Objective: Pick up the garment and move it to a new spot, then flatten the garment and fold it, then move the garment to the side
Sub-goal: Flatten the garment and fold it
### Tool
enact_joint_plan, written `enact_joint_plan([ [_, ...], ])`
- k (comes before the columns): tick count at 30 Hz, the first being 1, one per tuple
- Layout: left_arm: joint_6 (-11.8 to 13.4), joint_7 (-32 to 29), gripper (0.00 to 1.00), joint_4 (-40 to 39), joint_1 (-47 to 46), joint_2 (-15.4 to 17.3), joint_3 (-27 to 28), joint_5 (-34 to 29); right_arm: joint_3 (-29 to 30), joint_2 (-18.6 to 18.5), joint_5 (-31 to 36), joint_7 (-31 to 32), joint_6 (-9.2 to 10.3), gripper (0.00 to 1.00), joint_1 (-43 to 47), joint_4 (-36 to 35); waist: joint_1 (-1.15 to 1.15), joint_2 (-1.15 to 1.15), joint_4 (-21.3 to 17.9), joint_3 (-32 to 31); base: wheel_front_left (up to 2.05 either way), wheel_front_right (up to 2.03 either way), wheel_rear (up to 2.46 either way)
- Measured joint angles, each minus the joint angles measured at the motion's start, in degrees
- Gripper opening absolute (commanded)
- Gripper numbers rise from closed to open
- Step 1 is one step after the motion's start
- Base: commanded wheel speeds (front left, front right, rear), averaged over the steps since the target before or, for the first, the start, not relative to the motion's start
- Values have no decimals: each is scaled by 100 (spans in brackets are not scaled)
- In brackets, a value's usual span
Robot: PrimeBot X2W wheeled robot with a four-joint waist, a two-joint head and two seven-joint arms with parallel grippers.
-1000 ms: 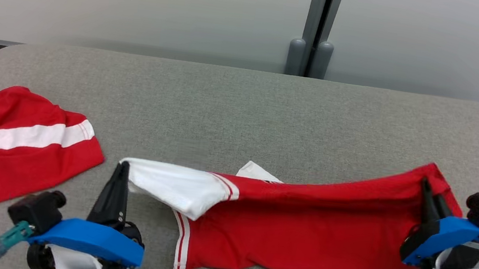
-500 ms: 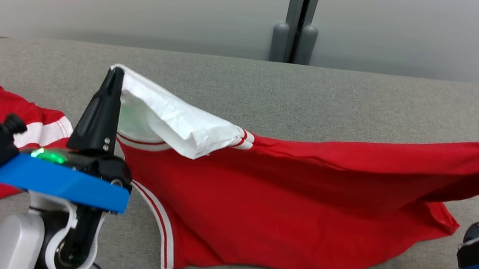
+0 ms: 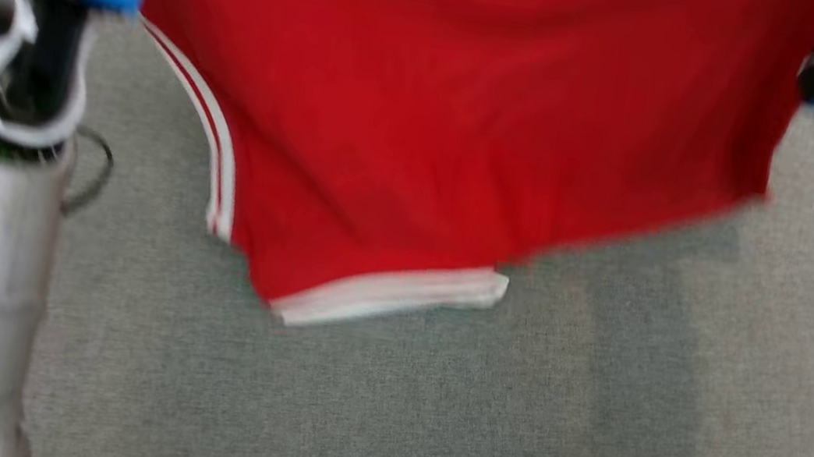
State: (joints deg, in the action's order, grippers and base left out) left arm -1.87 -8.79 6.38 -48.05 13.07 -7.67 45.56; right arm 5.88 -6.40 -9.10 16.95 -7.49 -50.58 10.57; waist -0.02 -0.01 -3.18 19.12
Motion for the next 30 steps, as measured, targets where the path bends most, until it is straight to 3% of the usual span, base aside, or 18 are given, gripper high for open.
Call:
enact_joint_plan([
  [2, -81, 214, 0, 350, -538, 76, -1, -194, -148, -248, 425, -431, -1, 0, -625, 480, -1, 0, -10, 137, 0, 0, 0],
  [8, -232, 1070, 0, 1258, -1573, 193, 69, -624, 108, -125, 653, -1772, -1, 0, -1905, 1589, 0, 0, -43, 299, 0, 0, 0],
  [15, -475, 2105, 0, 1678, -2006, 76, -175, -803, 163, -274, 700, -2569, 0, 0, -2013, 2639, 3, 0, -5, 282, 0, 0, 0],
  [23, -526, 2142, 0, 1938, -199, -111, -1154, -544, -200, -336, 258, -2696, 0, 0, -878, 4051, 1, 0, 232, 237, 0, 0, 0],
  [30, -533, 1804, 0, 1480, 2245, -163, -1544, 377, -244, -356, -377, -1848, 0, 0, 264, 4921, 3, 1, 571, -313, 0, 0, 0],
])
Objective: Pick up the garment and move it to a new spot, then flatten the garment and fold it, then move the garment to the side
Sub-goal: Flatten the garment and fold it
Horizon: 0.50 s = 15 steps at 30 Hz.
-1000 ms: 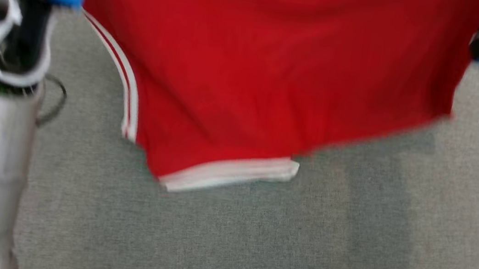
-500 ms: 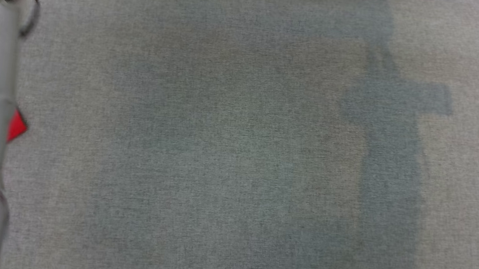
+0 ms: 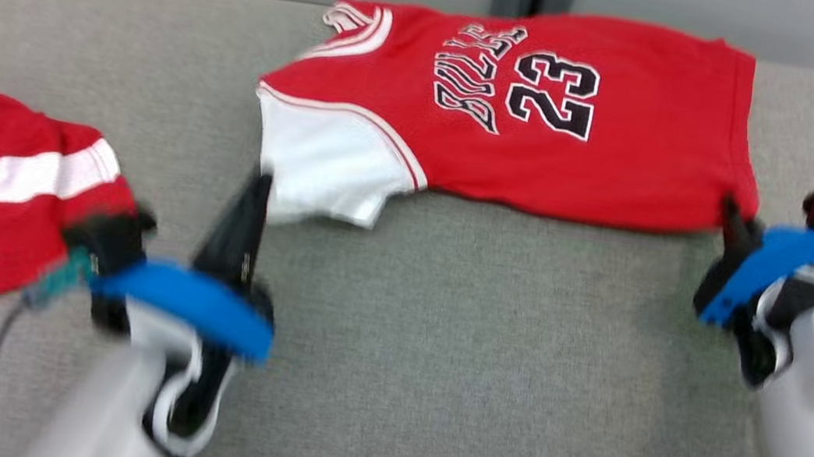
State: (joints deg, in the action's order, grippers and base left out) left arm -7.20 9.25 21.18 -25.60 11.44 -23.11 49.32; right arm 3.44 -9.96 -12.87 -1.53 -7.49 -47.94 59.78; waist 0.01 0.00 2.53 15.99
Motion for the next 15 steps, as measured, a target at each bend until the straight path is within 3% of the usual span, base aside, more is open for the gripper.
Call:
enact_joint_plan([
  [8, 542, -621, 0, -1363, 2204, 126, -80, 692, 235, -122, 37, 423, 0, 0, 1151, -143, 1, 2, 151, -636, 0, 0, 0],
  [15, 1027, -1281, 0, -2486, 3249, 388, -194, 1104, 938, -127, 505, 781, -1, 0, 2069, -772, 0, 2, 269, -876, 0, 0, 0],
])
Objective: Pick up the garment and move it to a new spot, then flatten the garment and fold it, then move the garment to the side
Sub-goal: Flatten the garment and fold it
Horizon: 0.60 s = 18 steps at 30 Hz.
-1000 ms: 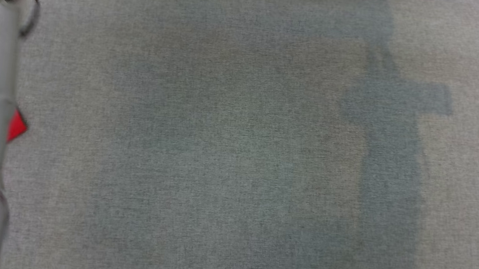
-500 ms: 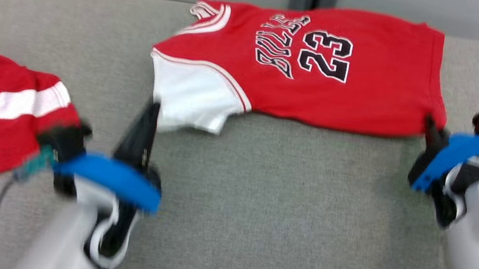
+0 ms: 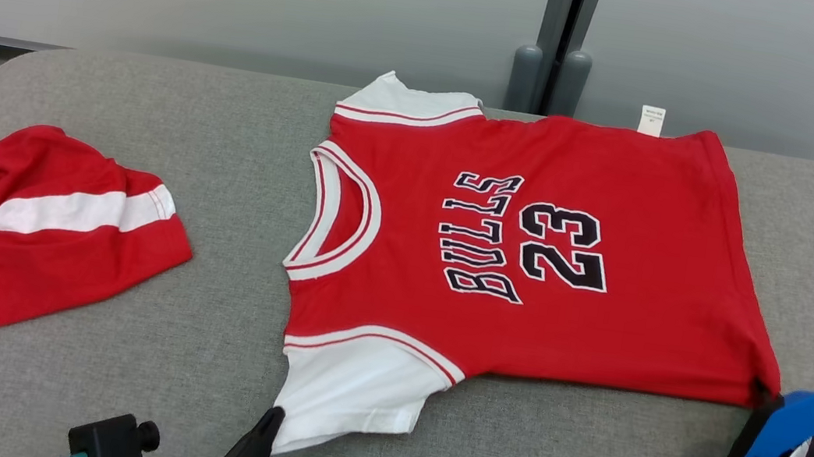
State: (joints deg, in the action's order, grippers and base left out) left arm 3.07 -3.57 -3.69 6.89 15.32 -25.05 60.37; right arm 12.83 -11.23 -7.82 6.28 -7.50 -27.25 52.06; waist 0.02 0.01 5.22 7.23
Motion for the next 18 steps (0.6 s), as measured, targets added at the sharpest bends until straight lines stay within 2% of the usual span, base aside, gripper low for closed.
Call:
enact_joint_plan([
  [3, 259, -249, 0, -330, 268, 223, -13, 22, 343, 137, 172, 229, 0, 0, 504, -609, -1, 0, 68, -3, 0, 0, 0],
  [5, 419, -390, 0, -531, 476, 368, 1, 33, 545, 365, 231, 475, 0, 0, 906, -1181, -1, 0, 88, 24, 0, 0, 0],
  [10, 654, -591, 0, -1084, 856, 597, 27, 124, 833, 746, 315, 1300, -1, 0, 1936, -3004, -2, 0, 58, 159, 0, 0, 0],
  [14, 671, -542, 0, -1371, 910, 632, 69, 107, 943, 826, 311, 1971, -1, 0, 2579, -4294, -2, 0, 35, 236, 0, 0, 0],
  [18, 592, -380, 0, -1372, 612, 541, 98, -35, 887, 836, 3, 2296, 0, 0, 2815, -4955, -2, -1, -19, 279, 0, 0, 0],
])
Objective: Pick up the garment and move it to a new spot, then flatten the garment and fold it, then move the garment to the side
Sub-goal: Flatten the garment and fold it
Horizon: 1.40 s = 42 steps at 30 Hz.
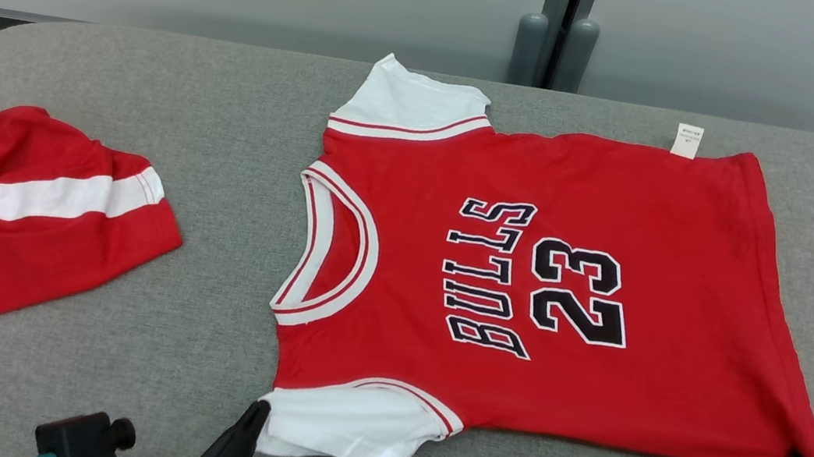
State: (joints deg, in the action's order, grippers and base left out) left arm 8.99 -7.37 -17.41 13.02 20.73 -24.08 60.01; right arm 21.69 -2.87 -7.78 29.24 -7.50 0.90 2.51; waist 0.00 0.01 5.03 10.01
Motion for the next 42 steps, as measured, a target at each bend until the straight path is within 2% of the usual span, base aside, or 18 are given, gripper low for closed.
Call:
enact_joint_plan([
  [6, -255, -2, 0, 258, -910, -222, -226, -275, -248, 2, -164, 249, 1, 0, -152, -148, 0, -1, -71, 70, 0, 0, 0],
  [15, -435, -402, 0, 1014, -2640, -558, -342, -448, -331, 3, -63, 405, 1, 0, -888, 176, -1, -1, -82, 225, 0, 0, 0],
  [21, -595, -878, 0, 1807, -3655, -579, -211, -198, -407, 3, -89, 365, 1, 0, -1362, 420, -1, -2, -240, 385, 0, 0, 0],
  [28, -684, -1173, 0, 2643, -4504, -388, -164, -330, -501, 4, -282, 80, 1, 0, -1796, 805, -1, -2, -466, 596, 0, 0, 0],
  [42, -804, -756, 0, 3617, -5222, -409, -131, -672, -493, 4, -387, -659, 1, 0, -2475, 1606, 0, -2, -595, 919, 0, 0, 0],
])
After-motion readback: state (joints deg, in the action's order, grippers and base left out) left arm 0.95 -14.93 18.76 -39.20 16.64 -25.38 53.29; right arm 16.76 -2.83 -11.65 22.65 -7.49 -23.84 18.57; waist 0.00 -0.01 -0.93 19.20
